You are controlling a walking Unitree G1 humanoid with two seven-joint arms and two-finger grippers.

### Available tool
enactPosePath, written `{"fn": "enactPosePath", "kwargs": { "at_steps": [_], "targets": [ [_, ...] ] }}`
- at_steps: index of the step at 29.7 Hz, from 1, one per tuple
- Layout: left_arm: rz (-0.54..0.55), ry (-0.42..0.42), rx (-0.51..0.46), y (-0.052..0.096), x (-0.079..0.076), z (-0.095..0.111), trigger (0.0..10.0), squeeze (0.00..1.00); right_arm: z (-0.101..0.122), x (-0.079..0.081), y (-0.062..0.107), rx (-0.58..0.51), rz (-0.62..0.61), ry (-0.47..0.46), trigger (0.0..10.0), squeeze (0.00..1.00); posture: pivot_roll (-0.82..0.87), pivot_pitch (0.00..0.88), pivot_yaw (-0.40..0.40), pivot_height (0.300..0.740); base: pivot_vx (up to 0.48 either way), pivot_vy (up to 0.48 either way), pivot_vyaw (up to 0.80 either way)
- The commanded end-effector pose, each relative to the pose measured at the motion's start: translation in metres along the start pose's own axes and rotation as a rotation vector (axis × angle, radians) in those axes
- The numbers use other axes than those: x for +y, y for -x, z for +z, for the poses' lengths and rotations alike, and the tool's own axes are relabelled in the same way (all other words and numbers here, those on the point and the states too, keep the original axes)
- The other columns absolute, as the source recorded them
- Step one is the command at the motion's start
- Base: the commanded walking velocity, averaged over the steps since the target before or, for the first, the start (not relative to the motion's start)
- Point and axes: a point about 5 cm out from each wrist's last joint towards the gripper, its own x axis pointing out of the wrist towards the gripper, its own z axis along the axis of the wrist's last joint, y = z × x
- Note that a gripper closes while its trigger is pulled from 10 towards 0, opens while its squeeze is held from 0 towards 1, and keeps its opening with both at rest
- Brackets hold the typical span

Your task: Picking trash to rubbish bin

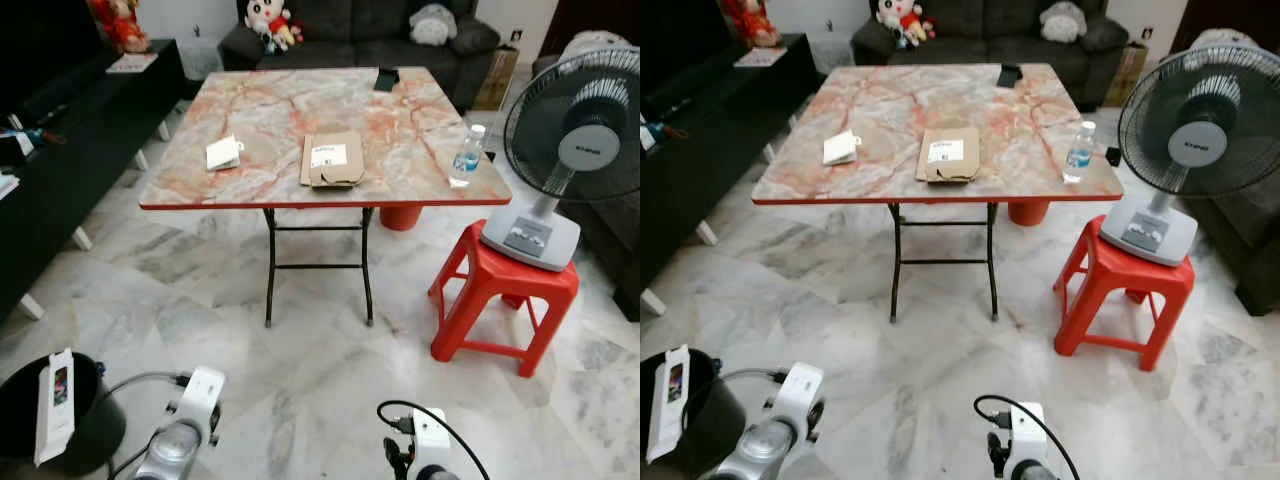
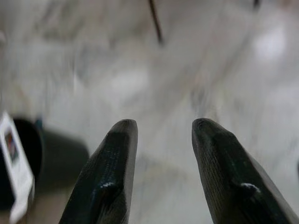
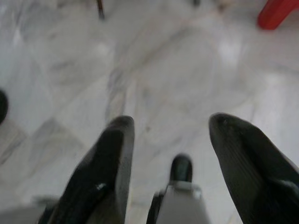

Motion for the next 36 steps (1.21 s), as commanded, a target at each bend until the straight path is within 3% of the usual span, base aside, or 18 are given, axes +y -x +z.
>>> {"fn": "enactPosePath", "kwargs": {
  "at_steps": [1,2,3,4,6,8,10,11,12,15,21,22,24,26,33,36],
  "targets": [
    [0.004,0.013,-0.037,-0.002,0.001,0.009,10.0,0.00,0.020,0.002,-0.004,-0.079,0.004,0.006,10.0,0.00,-0.03,0.000,0.014,0.740,0.000,0.000,0.00],
    [0.004,0.013,-0.037,-0.002,0.001,0.009,10.0,0.00,0.020,0.002,-0.004,-0.079,0.004,0.006,10.0,0.00,-0.03,0.000,0.014,0.740,0.000,0.000,0.00],
    [0.034,0.063,-0.112,-0.007,0.006,0.029,10.0,0.00,0.043,0.005,-0.008,-0.170,0.010,0.009,10.0,0.00,-0.03,0.000,0.009,0.740,0.000,0.000,0.00],
    [0.034,0.063,-0.112,-0.007,0.006,0.029,10.0,0.00,0.043,0.005,-0.008,-0.170,0.010,0.009,10.0,0.00,-0.03,0.000,0.009,0.740,0.000,0.000,0.00],
    [0.070,0.113,-0.195,-0.010,0.014,0.050,10.0,0.00,0.071,0.010,-0.010,-0.275,0.024,0.003,10.0,0.00,-0.02,0.000,0.006,0.740,0.000,0.000,0.00],
    [0.094,0.083,-0.270,-0.011,0.021,0.068,10.0,0.00,0.101,0.017,-0.010,-0.384,0.052,0.017,10.0,0.00,-0.01,0.000,0.001,0.740,0.000,0.000,0.00],
    [0.105,0.085,-0.292,-0.012,0.023,0.073,10.0,0.00,0.109,0.018,-0.010,-0.415,0.056,0.028,10.0,0.00,-0.01,0.002,0.001,0.740,0.000,0.000,0.00],
    [0.124,0.140,-0.330,-0.012,0.027,0.082,10.0,0.00,0.126,0.022,-0.009,-0.476,0.077,0.019,10.0,0.00,-0.01,0.006,-0.002,0.740,0.000,0.000,0.00],
    [0.129,0.174,-0.367,-0.012,0.028,0.090,10.0,0.00,0.140,0.025,-0.007,-0.528,0.093,0.008,10.0,0.00,-0.01,0.006,-0.004,0.740,0.000,0.000,0.00],
    [0.122,0.169,-0.441,-0.012,0.024,0.109,10.0,0.00,0.168,0.029,-0.002,-0.629,0.098,-0.001,10.0,0.00,-0.02,0.011,-0.003,0.740,0.000,0.000,0.00],
    [0.093,0.184,-0.506,-0.012,0.015,0.129,10.0,0.00,0.192,0.034,0.004,-0.730,0.096,0.024,10.0,0.00,-0.01,0.016,-0.008,0.740,0.000,0.000,0.00],
    [0.107,0.182,-0.552,-0.010,0.015,0.138,10.0,0.00,0.202,0.039,0.008,-0.777,0.106,0.016,10.0,0.00,-0.01,0.017,-0.007,0.740,0.000,0.000,0.00],
    [0.150,0.222,-0.581,-0.009,0.022,0.144,10.0,0.00,0.208,0.045,0.011,-0.811,0.130,0.034,10.0,0.00,-0.01,0.017,-0.007,0.740,0.000,0.000,0.00],
    [0.189,0.195,-0.607,-0.007,0.031,0.149,10.0,0.00,0.214,0.052,0.014,-0.843,0.159,0.079,10.0,0.00,-0.03,0.018,-0.001,0.740,0.000,0.000,0.00],
    [0.300,0.234,-0.652,-0.001,0.058,0.154,10.0,0.00,0.226,0.054,0.021,-0.908,0.152,0.097,10.0,0.00,-0.03,0.003,0.005,0.740,0.000,0.000,0.00],
    [0.331,0.228,-0.634,-0.001,0.062,0.154,10.0,0.00,0.224,0.053,0.019,-0.902,0.116,0.050,10.0,0.00,-0.03,0.000,0.007,0.740,0.080,0.000,0.69]
  ]
}}
